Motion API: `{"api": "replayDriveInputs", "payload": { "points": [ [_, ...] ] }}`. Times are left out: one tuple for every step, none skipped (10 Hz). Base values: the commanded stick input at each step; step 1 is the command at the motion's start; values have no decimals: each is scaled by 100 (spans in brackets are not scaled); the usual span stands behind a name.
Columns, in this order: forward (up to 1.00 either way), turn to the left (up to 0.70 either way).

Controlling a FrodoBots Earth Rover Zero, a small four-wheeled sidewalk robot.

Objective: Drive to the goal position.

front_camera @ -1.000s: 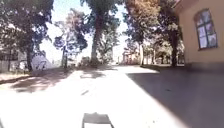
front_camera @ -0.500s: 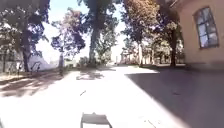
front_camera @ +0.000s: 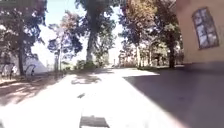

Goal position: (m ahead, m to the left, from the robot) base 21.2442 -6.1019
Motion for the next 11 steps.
{"api": "replayDriveInputs", "payload": {
  "points": [
    [70, -13],
    [70, -13],
    [70, -13],
    [70, -13],
    [70, -13],
    [70, -13],
    [70, -13],
    [70, 0],
    [70, 0],
    [70, 0],
    [70, 0]
  ]
}}
